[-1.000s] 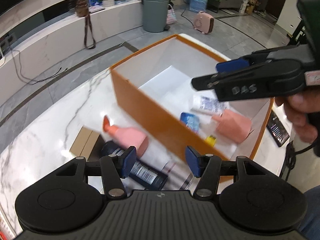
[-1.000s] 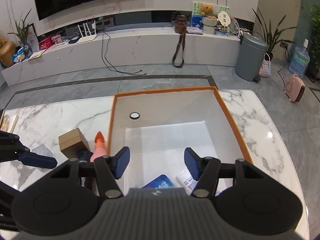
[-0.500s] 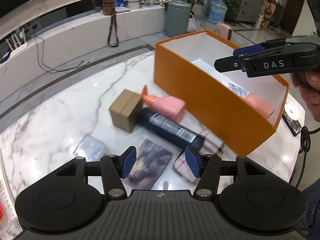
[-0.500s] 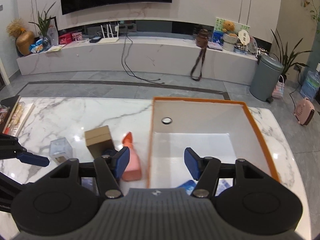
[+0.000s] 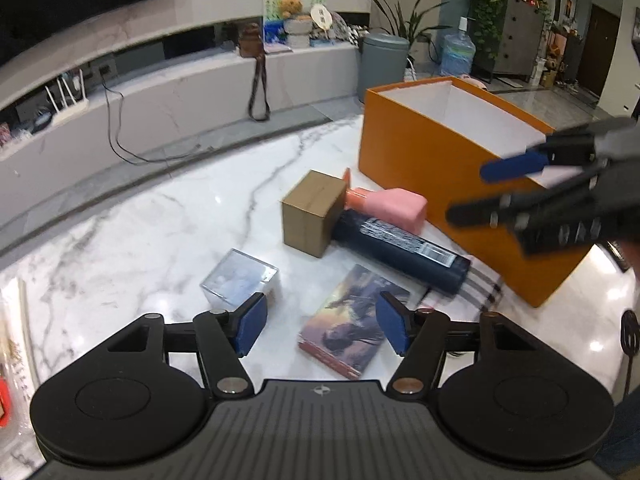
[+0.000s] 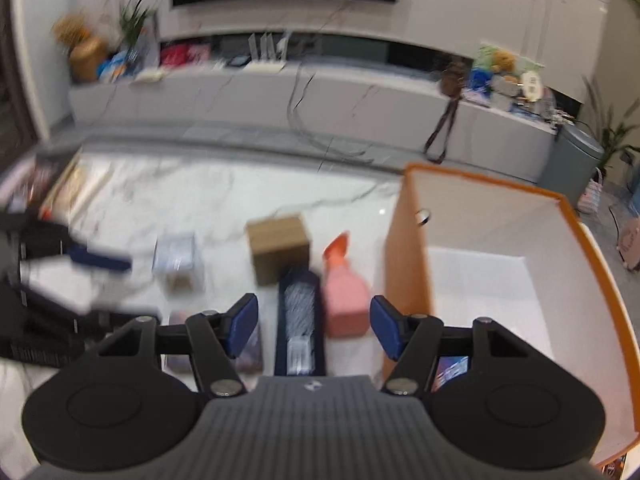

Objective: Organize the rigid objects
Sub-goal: 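Grasp the picture card with the left tool while the right tool grasps the black spray can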

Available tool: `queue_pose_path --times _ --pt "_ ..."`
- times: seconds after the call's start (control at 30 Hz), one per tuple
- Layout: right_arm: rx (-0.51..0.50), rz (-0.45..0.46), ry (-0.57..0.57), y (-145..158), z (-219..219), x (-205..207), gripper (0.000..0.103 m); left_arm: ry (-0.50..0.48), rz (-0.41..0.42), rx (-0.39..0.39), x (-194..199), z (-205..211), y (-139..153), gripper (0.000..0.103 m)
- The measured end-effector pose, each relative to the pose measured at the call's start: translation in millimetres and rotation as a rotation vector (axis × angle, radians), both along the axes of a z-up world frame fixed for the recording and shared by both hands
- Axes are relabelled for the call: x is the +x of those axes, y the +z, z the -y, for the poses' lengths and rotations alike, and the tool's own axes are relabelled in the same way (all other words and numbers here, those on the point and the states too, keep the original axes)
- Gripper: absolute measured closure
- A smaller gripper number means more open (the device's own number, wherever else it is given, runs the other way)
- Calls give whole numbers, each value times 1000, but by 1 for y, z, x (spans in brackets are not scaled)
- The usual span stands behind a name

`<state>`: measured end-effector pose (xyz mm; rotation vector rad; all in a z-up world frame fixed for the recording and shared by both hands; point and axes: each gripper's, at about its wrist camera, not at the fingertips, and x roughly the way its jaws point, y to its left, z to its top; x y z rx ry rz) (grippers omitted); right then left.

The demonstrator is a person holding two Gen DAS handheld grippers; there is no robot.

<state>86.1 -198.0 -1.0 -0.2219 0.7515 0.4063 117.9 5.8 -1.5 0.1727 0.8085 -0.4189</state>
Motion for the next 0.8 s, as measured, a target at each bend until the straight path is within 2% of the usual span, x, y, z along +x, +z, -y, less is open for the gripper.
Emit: queue_pose_path --times 0.17,0.33,0.7,0.8 --pt "-75 -25 30 -26 -16 0 39 -40 14 -11 0 -2 -12 28" --pt "-133 -21 37 -41 -24 2 39 -116 10 31 3 9 -30 24" --pt "-119 -69 10 -59 -20 24 39 -216 2 57 14 23 -60 22" --pt "-116 -82 10 -63 -20 29 39 -226 -5 55 18 25 -65 18"
